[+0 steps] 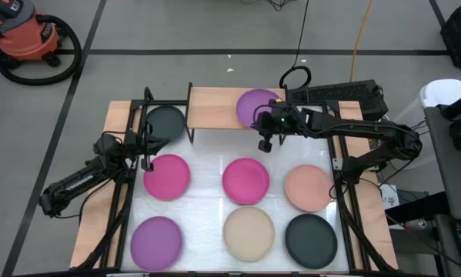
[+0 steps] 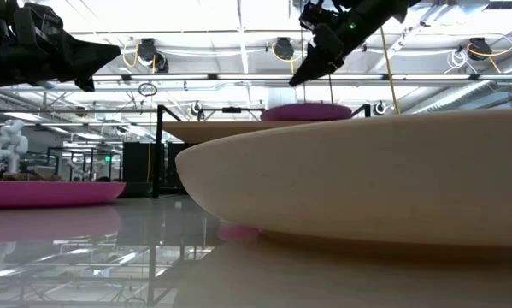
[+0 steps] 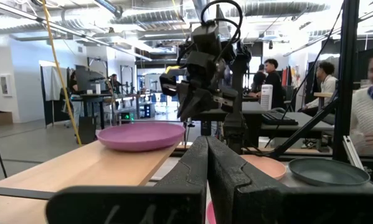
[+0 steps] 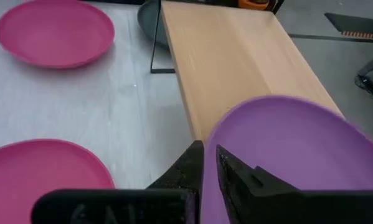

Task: Place and stack plates onto a shelf
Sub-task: Stack the left black plate on top of the purple on the shelf

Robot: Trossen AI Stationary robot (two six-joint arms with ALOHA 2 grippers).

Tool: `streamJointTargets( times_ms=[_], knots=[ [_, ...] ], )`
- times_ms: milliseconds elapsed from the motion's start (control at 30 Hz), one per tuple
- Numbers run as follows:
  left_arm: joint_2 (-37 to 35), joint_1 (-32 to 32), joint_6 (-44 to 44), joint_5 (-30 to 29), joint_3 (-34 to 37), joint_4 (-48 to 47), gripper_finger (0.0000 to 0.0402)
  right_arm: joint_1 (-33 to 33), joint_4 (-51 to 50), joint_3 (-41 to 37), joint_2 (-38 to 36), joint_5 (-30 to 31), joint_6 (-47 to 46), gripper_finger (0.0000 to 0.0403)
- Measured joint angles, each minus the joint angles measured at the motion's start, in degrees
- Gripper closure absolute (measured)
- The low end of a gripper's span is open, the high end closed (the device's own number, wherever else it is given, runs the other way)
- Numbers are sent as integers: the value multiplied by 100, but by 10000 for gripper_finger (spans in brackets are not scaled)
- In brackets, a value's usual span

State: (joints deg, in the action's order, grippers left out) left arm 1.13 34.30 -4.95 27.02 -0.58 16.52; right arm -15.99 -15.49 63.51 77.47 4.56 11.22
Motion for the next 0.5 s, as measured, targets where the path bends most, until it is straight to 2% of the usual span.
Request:
streamJointTargets(
  times_ms=[333, 500],
  knots=[
    [0, 0, -16, 1, 0, -1, 398, 598, 539, -2, 0, -23, 127, 373],
    [0, 0, -307, 1, 0, -27, 398, 958, 818, -2, 0, -20, 170, 373]
  ],
)
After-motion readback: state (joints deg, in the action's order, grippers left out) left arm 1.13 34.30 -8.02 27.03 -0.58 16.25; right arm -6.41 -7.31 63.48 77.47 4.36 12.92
